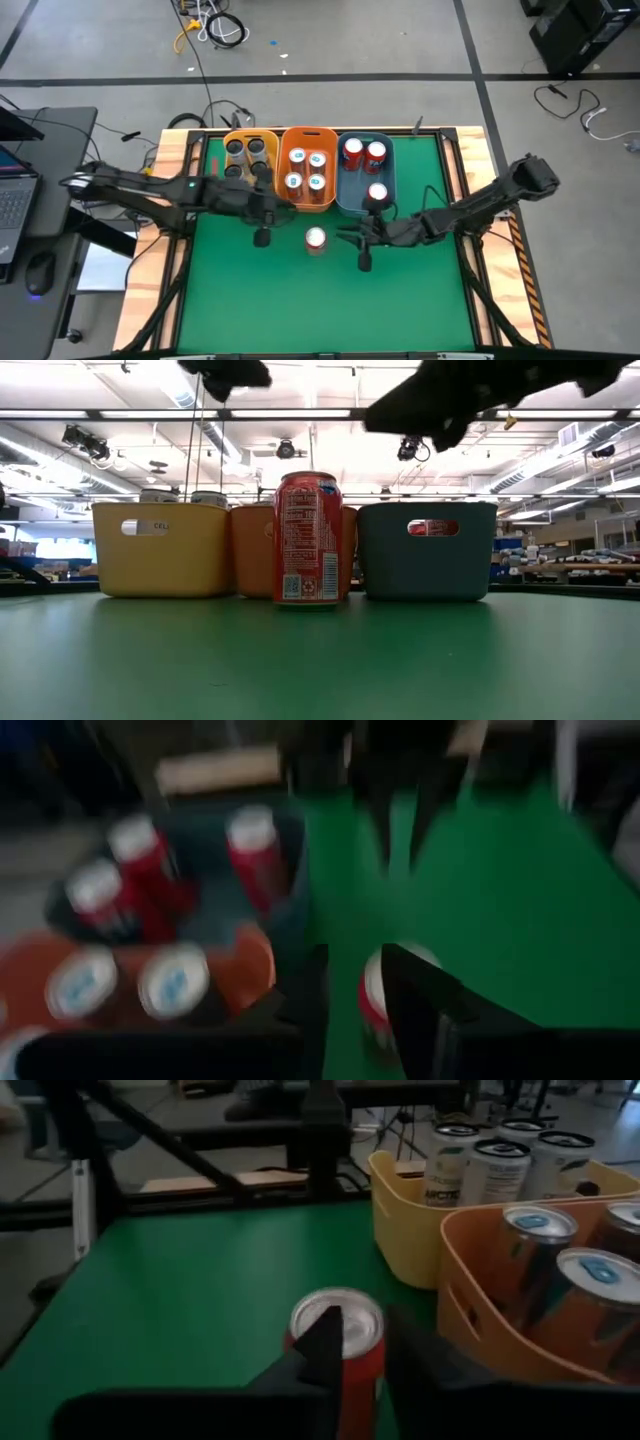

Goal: Sort soda cans
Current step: Put the orange soda can into the blue bin, then return to Home Position

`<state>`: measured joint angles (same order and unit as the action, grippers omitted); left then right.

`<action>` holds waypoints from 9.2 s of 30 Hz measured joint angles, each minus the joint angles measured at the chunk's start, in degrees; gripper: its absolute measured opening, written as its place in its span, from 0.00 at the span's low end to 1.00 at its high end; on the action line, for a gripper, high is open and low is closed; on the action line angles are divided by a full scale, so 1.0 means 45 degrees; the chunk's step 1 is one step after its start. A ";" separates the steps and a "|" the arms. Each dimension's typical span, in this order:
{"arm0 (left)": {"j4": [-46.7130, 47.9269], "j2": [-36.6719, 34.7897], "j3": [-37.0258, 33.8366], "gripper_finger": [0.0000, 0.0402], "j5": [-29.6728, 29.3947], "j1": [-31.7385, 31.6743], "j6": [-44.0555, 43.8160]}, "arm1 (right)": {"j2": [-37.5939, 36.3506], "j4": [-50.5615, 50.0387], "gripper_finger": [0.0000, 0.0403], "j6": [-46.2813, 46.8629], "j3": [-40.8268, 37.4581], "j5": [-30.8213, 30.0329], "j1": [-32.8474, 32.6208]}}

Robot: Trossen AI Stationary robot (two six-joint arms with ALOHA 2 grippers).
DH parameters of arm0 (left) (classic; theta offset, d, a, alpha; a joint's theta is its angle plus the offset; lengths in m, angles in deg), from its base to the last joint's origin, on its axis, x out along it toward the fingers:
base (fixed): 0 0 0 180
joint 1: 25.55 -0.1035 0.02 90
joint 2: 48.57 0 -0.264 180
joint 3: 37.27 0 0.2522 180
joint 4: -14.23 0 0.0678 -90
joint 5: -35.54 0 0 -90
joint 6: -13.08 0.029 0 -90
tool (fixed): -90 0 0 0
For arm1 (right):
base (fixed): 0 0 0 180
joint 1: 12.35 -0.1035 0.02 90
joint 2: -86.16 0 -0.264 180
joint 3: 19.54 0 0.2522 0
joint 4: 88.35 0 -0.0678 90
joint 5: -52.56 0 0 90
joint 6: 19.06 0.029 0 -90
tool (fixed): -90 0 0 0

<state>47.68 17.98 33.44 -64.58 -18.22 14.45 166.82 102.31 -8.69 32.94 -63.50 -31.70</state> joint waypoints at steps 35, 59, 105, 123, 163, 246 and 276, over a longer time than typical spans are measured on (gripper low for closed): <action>-0.6432 -0.4325 -0.5808 0.19 -0.0863 -0.0041 0.1710 | 0.6223 -1.3590 0.86 0.0688 1.1420 0.4579 0.2213; -0.6098 -0.4316 -0.5808 0.19 -0.1111 -0.0041 0.1868 | 0.8074 -1.7957 0.69 -0.0346 1.5504 0.5128 0.2530; -0.5962 -0.4311 -0.5803 0.18 -0.1077 -0.0041 0.1640 | 0.4314 -1.6889 0.69 0.1326 0.9087 0.3045 0.6499; -0.5911 -0.4311 -0.5803 0.18 -0.1082 -0.0041 0.1543 | 0.4329 -1.6010 0.86 0.1203 0.8577 0.2750 0.6420; -0.7798 -0.4175 -0.6269 0.18 -0.0495 -0.0117 0.1643 | 0.1467 -0.7217 0.01 -0.3735 0.4615 0.3080 0.3911; -0.4606 -1.4786 -1.2554 0.00 0.2853 -0.5141 0.0572 | -1.6117 -0.5257 0.00 -0.2352 -0.8526 0.5819 0.7574; -0.4976 -1.4579 -1.2564 0.02 0.5203 -0.6972 -0.0696 | -1.6489 -0.5159 0.00 -0.2621 -0.8528 0.6308 0.7558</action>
<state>25.29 -47.62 -23.10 -41.16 -49.60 11.32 92.62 79.09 -20.48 -5.44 -35.12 2.31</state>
